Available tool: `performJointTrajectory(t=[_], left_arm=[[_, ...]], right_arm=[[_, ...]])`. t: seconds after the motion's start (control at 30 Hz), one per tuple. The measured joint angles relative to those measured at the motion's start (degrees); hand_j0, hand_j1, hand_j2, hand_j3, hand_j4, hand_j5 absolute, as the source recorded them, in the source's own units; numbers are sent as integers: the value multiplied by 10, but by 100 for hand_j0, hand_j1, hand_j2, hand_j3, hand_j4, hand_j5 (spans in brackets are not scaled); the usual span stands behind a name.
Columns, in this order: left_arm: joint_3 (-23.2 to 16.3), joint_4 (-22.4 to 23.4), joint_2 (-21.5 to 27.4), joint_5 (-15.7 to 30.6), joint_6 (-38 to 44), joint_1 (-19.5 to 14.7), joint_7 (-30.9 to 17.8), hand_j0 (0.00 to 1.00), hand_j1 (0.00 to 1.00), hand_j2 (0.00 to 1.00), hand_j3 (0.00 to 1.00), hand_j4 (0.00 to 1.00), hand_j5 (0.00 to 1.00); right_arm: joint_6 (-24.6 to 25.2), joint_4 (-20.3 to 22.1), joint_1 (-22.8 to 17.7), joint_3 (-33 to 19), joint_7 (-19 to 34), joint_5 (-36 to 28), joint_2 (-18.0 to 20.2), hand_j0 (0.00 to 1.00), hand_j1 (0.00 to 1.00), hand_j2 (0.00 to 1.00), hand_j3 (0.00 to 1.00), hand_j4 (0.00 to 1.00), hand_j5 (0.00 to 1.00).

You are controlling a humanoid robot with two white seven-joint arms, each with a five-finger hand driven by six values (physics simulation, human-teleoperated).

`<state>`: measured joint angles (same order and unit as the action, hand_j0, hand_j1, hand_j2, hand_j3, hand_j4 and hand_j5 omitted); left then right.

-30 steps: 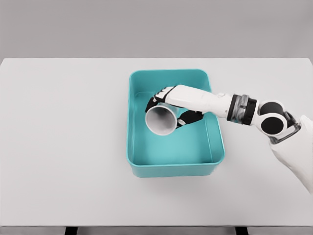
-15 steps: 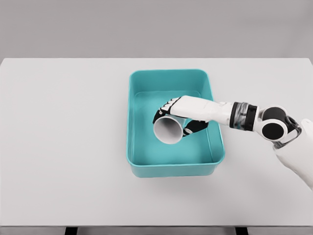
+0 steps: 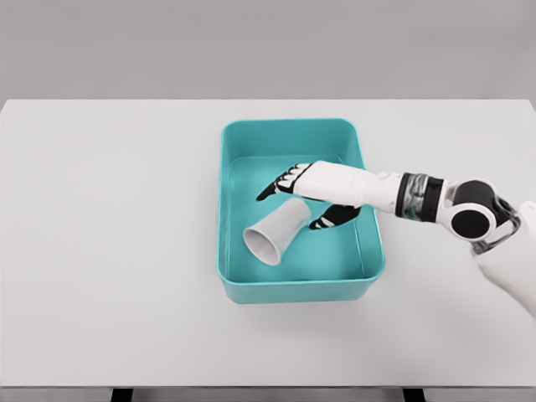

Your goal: Put the paper cup into the basket with your right arm

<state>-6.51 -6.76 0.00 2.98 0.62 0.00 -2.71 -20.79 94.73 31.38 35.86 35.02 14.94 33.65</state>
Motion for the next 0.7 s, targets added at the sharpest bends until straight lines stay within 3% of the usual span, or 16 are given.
performJointTrajectory(t=[0.13,0.33,0.47,0.7], left_arm=[[0,0,0,0,0,0,0,100,100,100,100,100,100],[0,0,0,0,0,0,0,100,100,100,100,100,100],[0,0,0,0,0,0,0,100,100,100,100,100,100],[0,0,0,0,0,0,0,100,100,100,100,100,100]], right_arm=[[-2,26,-29,-53,0,-22,20,100,100,100,100,100,100],[-7,49,-110,-205,0,-179,31,100,100,100,100,100,100],[-7,52,-171,-284,0,-248,53,100,100,100,100,100,100],[-6,53,-185,-337,0,-280,65,100,100,100,100,100,100]])
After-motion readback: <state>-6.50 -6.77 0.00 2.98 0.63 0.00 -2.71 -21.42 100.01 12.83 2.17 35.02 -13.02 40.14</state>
